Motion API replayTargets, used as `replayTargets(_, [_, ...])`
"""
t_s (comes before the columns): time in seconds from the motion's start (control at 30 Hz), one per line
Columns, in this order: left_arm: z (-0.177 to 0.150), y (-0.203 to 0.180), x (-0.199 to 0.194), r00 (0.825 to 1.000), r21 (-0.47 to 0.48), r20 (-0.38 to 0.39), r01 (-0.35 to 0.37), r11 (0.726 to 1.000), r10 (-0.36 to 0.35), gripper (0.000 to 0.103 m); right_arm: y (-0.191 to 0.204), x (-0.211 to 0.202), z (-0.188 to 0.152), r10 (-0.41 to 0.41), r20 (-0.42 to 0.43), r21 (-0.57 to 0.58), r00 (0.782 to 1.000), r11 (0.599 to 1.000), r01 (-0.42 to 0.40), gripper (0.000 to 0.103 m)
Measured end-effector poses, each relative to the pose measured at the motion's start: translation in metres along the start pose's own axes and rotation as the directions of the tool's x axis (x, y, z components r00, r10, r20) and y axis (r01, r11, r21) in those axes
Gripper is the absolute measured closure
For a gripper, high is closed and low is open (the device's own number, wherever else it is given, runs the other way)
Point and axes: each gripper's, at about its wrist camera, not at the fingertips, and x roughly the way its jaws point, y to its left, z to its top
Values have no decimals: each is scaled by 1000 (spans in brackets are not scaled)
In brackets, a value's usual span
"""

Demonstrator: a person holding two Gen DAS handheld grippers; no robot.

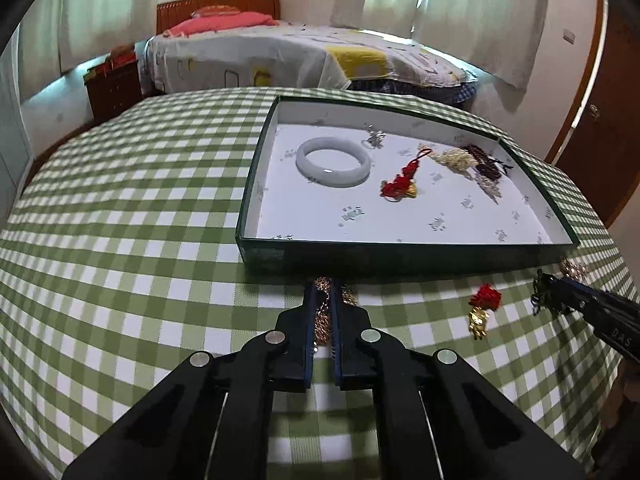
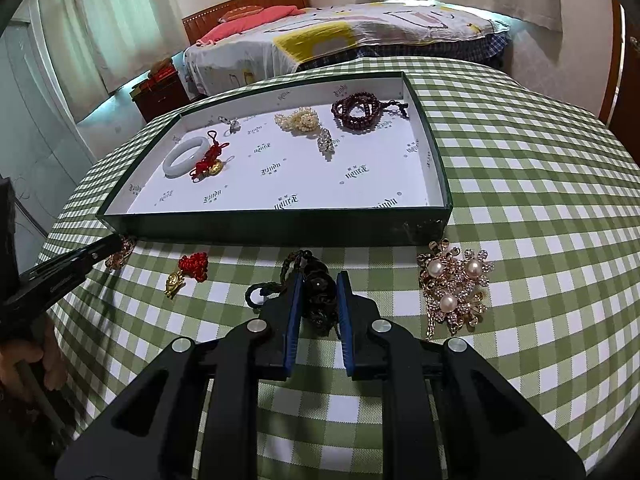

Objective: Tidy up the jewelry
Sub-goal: 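Lower the left gripper onto the gold chain necklace and close, then carry the gold chain into the tray with the left gripper while the right carries the pendant in, both releasing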

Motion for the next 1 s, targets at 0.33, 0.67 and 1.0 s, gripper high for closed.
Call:
replayTargets(0.33, [-3,-2,-23,999,4,44,4,1000,-4,97,0,-4,0,0,8,0,1000,1000,0,86])
replayTargets(0.67, [5,-2,-48,994,-2,110,2,1000,-2,98,2,-16,1,5,34,-5,999,1000,-5,86])
replayTargets(1.0, [11,-6,-68,987,-1,160,8,1000,-7,98,7,-32,5,12,75,-13,997,1000,-11,86])
